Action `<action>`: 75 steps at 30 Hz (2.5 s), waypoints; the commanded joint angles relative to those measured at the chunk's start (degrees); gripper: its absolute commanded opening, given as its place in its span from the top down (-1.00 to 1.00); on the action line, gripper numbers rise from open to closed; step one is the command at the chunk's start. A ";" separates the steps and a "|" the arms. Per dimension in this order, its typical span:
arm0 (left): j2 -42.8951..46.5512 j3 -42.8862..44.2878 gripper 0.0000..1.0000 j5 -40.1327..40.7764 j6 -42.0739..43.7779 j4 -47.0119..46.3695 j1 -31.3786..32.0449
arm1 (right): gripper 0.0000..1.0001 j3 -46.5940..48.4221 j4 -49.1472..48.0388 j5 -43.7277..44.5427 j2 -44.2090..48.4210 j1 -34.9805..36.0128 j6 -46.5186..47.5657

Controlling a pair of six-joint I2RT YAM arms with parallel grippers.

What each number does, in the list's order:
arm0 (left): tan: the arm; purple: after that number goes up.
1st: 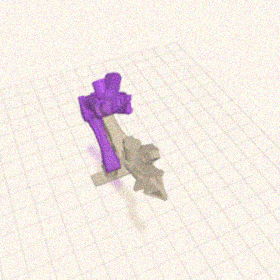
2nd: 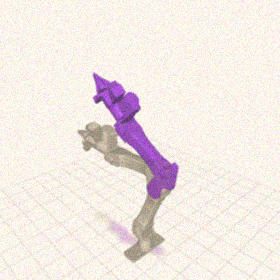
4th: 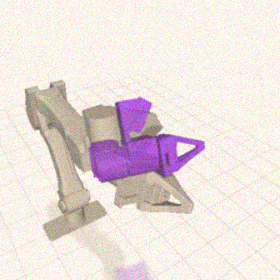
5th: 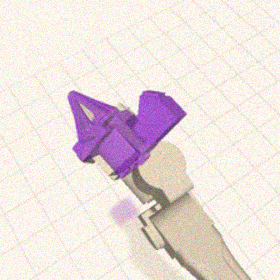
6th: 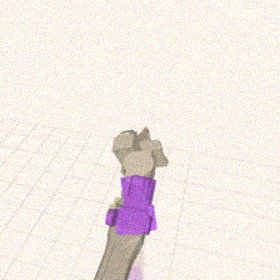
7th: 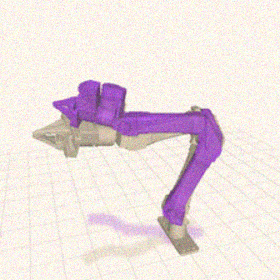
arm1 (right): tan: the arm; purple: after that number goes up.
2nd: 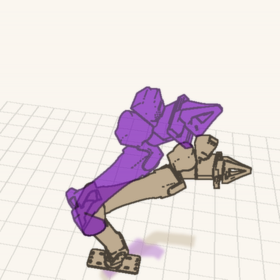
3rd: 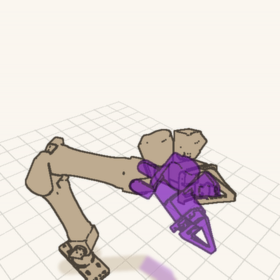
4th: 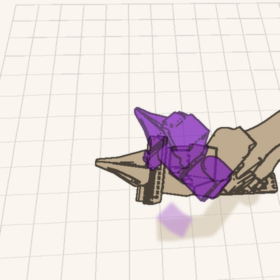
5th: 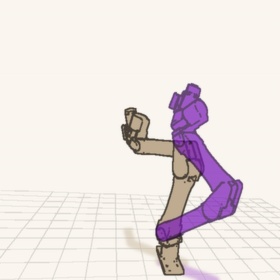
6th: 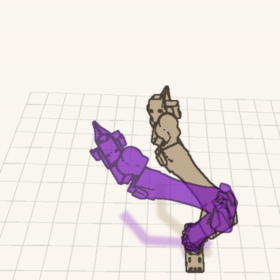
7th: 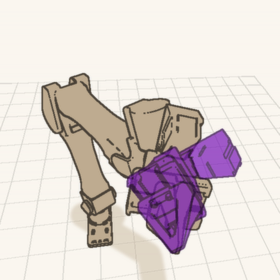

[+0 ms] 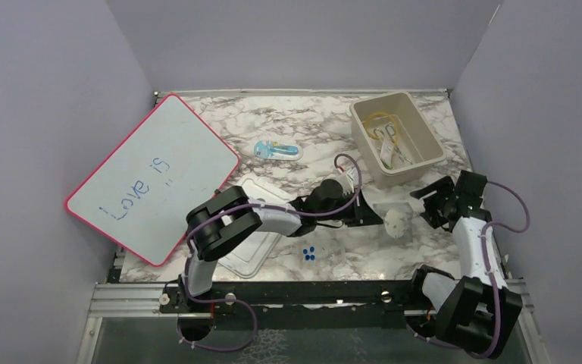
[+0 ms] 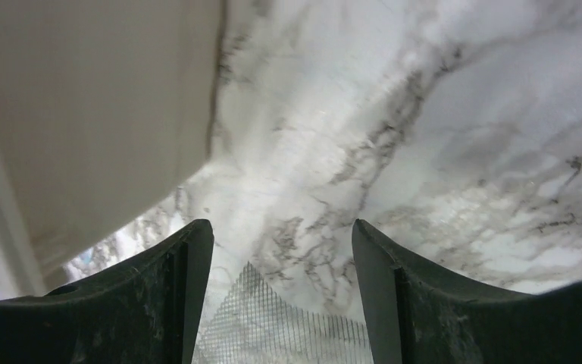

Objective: Organize the chemistry lab equipment

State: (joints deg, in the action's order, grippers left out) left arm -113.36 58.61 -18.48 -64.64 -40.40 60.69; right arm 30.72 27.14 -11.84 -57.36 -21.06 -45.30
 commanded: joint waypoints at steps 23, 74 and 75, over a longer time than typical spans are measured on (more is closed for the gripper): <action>15.71 26.67 1.00 9.49 15.49 36.03 -10.99 | -0.40 11.19 2.47 1.76 4.73 0.18 5.58; -12.99 72.63 -0.10 15.14 41.25 58.49 -14.65 | -0.35 3.11 -0.10 -15.70 8.59 0.25 13.43; -11.31 71.43 -0.15 15.40 42.39 59.41 -14.78 | -0.34 3.12 -0.43 -16.77 8.72 0.29 13.85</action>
State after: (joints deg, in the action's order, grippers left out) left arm -134.56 130.47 -5.50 -29.85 16.14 46.54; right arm 34.15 29.26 -21.47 -48.56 -21.06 -34.63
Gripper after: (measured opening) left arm 0.531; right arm 0.677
